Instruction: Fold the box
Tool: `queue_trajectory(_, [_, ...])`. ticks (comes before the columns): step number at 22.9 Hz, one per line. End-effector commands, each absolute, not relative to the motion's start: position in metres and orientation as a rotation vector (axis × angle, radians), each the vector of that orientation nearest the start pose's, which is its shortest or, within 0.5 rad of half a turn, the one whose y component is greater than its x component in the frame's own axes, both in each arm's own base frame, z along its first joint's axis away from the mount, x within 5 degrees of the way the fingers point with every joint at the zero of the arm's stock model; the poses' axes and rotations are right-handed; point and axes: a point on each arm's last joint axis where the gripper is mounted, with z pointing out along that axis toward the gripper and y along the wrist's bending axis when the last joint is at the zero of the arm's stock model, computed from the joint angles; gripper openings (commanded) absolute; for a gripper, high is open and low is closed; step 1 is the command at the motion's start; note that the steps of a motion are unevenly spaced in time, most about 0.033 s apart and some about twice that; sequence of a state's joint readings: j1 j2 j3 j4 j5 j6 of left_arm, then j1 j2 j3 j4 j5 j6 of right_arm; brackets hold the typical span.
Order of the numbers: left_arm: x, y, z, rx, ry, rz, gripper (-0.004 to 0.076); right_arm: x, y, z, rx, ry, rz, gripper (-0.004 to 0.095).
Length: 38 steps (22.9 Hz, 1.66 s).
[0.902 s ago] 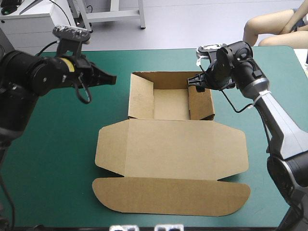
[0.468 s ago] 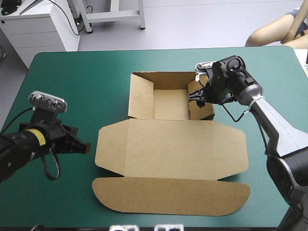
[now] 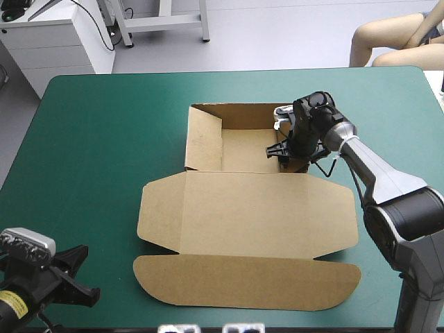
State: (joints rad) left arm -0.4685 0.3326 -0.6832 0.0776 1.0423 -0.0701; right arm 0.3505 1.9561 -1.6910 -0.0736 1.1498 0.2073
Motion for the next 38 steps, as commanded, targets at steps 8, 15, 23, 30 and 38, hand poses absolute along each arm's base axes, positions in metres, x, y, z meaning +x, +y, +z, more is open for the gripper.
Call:
queue_trajectory(8, [0.015, -0.001, 0.333, 0.387, 1.936, -0.274, -0.0008, 0.394, 0.12, 0.319, -0.306, 2.747, -0.02, -0.0019])
queue_trajectory(15, [0.015, -0.001, 0.333, 0.386, 1.932, -0.275, -0.0008, 0.396, -0.046, 0.412, 0.139, 2.497, -0.143, -0.002])
queue_trajectory(23, [0.015, -0.001, 0.333, 0.386, 1.933, -0.27, -0.0008, 0.398, -0.171, 0.35, 0.443, 2.62, -0.112, -0.0007])
queue_trajectory(30, [0.015, -0.001, 0.333, 0.387, 1.937, -0.269, -0.0008, 0.411, -0.183, 0.314, 0.455, 2.701, -0.103, 0.0434])
queue_trajectory(38, [0.015, -0.001, 0.333, 0.394, 1.935, -0.26, -0.0008, 0.403, -0.186, 0.329, 0.477, 2.677, -0.195, 0.0748])
